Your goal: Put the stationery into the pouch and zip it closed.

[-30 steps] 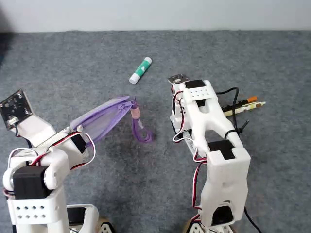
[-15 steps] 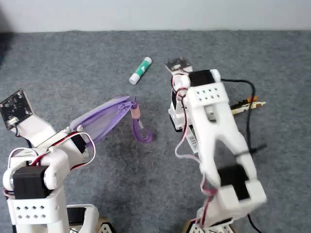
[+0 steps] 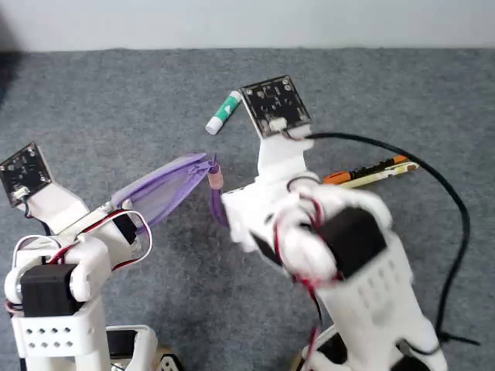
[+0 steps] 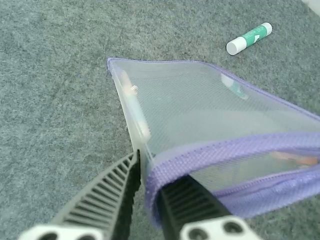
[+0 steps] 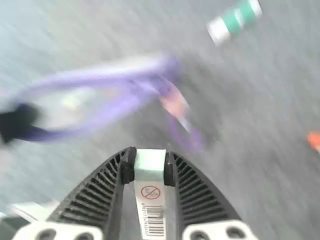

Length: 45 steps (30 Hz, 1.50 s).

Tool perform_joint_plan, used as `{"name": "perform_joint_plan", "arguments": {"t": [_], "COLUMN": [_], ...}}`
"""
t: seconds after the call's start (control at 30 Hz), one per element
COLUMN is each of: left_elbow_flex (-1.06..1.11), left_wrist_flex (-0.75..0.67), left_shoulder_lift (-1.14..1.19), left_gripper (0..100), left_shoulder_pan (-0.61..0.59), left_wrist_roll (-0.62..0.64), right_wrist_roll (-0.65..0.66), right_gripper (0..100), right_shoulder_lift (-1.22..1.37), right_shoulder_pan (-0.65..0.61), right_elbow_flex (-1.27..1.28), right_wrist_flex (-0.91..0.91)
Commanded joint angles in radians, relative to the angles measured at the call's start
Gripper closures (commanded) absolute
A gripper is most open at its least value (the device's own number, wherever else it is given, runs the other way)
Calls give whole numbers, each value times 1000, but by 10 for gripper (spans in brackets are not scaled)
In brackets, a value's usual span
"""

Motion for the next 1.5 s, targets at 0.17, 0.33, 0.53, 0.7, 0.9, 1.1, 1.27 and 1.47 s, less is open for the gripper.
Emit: {"name": "perform_joint_plan", "arguments": {"t": [0.17, 0.33, 0.53, 0.7, 0.9, 1.1, 1.27, 1.47], "left_elbow_flex": [-104, -104, -104, -105, -105, -105, -105, -104], "left_wrist_flex": [-12, -11, -11, -11, -11, -11, -11, -11], "left_shoulder_lift": [8, 8, 8, 8, 8, 8, 8, 8], "left_gripper": [986, 987, 987, 987, 987, 987, 987, 987], "left_shoulder_pan": [8, 8, 8, 6, 3, 2, 3, 3], "left_wrist_roll": [9, 9, 9, 9, 11, 11, 11, 11], "right_wrist_roll": [-25, -17, 117, 193, 196, 196, 190, 176], "right_gripper": [991, 991, 991, 991, 991, 886, 780, 908], "right_shoulder_lift": [-70, -79, -81, -82, -85, -156, -194, -168], "right_shoulder_pan": [-51, -133, -174, -193, -189, -189, -188, -90], "right_elbow_flex": [-32, 74, 304, 474, 580, 638, 569, 381], "right_wrist_flex": [-417, -621, -878, -1063, -1079, -1041, -892, -736]}}
